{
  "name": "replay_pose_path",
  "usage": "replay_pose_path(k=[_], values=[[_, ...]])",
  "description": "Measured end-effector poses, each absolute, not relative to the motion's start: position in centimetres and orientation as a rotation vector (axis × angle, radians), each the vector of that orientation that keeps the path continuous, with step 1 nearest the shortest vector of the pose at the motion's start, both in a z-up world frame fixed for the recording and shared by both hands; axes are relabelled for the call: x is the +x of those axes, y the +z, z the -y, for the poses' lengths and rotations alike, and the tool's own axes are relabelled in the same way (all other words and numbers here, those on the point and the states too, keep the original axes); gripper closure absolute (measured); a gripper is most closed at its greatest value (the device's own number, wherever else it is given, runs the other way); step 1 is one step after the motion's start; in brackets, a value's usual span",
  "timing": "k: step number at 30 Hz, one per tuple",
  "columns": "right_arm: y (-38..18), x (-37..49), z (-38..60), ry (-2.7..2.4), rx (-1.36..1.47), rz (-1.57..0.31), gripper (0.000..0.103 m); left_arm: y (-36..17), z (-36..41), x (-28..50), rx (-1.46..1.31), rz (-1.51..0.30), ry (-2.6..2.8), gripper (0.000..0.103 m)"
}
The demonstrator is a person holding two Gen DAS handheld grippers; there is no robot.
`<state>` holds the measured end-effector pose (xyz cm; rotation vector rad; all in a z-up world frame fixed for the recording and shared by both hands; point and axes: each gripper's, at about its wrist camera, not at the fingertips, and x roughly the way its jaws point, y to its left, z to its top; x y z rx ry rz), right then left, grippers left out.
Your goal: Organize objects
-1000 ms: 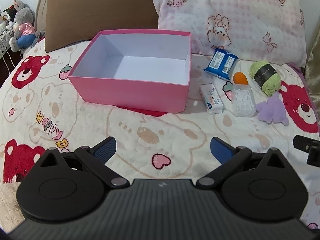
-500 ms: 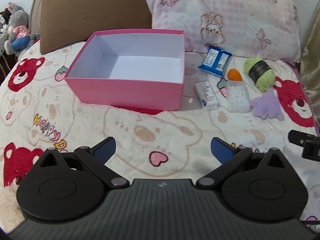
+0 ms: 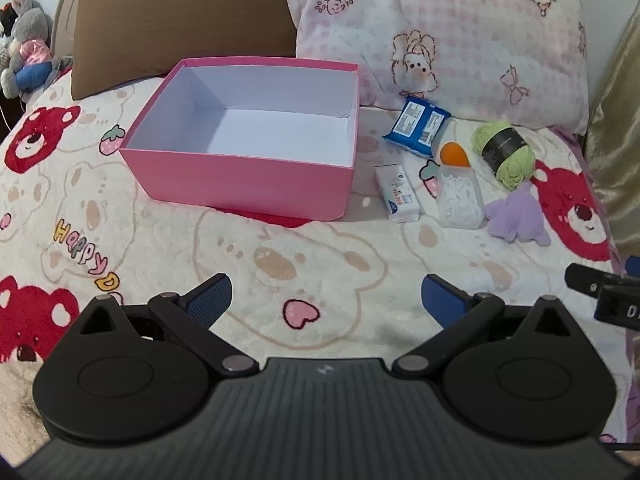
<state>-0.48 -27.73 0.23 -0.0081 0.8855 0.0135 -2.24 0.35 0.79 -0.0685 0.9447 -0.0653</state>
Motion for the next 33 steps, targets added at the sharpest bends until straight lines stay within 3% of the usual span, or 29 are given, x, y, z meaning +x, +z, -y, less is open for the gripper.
replay_pose_path(k=[33], values=[[0.91, -0.96, 27.90, 0.026, -0.013, -0.875, 0.003, 0.29, -0.03, -2.25, -0.066, -0.965, -0.032, 0.000]])
